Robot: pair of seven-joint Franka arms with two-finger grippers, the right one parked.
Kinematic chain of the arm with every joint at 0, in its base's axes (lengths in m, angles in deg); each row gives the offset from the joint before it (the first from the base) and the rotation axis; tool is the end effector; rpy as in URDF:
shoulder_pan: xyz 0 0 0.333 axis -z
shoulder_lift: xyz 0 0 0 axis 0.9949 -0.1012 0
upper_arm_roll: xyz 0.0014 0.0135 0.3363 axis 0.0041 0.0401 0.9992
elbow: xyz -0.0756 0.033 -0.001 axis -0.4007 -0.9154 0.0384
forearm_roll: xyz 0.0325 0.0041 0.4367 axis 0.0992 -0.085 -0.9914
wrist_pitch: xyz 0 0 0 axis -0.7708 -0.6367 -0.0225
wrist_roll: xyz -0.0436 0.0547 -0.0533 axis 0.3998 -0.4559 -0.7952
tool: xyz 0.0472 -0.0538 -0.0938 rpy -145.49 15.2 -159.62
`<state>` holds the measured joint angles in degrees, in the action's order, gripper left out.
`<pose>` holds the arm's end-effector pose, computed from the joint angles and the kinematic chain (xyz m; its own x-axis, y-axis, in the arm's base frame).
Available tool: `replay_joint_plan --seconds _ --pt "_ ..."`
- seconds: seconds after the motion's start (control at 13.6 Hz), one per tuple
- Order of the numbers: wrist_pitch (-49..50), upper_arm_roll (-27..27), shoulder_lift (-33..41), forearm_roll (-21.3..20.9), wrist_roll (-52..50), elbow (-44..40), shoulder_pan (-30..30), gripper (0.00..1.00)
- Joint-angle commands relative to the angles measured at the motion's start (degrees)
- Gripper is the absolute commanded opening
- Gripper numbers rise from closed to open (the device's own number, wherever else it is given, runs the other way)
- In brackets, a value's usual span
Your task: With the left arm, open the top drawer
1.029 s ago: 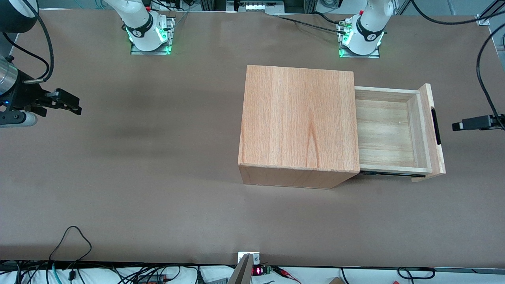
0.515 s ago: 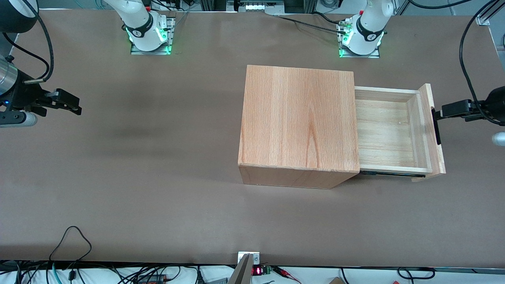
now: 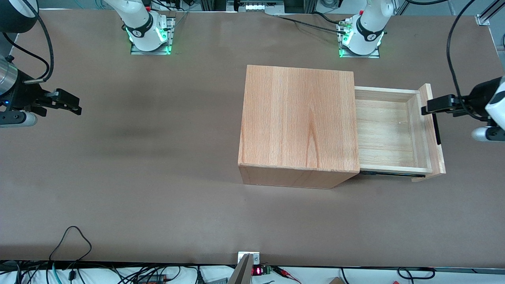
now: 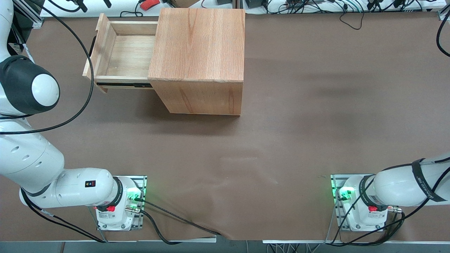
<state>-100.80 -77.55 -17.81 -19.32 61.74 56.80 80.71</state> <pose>0.6702 -0.0278 0.6206 0.9746 0.0049 -0.2237 0.0387 -0.9884 0.1469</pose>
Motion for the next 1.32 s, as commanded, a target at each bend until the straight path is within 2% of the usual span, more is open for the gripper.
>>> replay_joint_plan --seconds 0.0,0.29,0.44,0.59,0.81,1.03,1.25 --pt "1.4 0.3 1.9 -3.0 -2.9 0.2 3.9 1.00" --pt "0.9 0.6 3.8 -4.8 -2.7 1.1 6.0 1.00" --pt "-3.5 1.1 8.4 -6.3 0.7 8.1 5.9 1.00" --pt "-7.2 1.5 12.4 -6.2 2.7 14.0 5.1 1.00" --pt "-8.4 1.5 14.6 -6.3 4.5 17.2 1.0 1.00" --pt "-11.5 1.5 16.7 -7.0 5.6 21.9 0.7 1.00" --pt "-9.8 1.1 16.7 -8.1 5.5 21.4 0.8 1.00"
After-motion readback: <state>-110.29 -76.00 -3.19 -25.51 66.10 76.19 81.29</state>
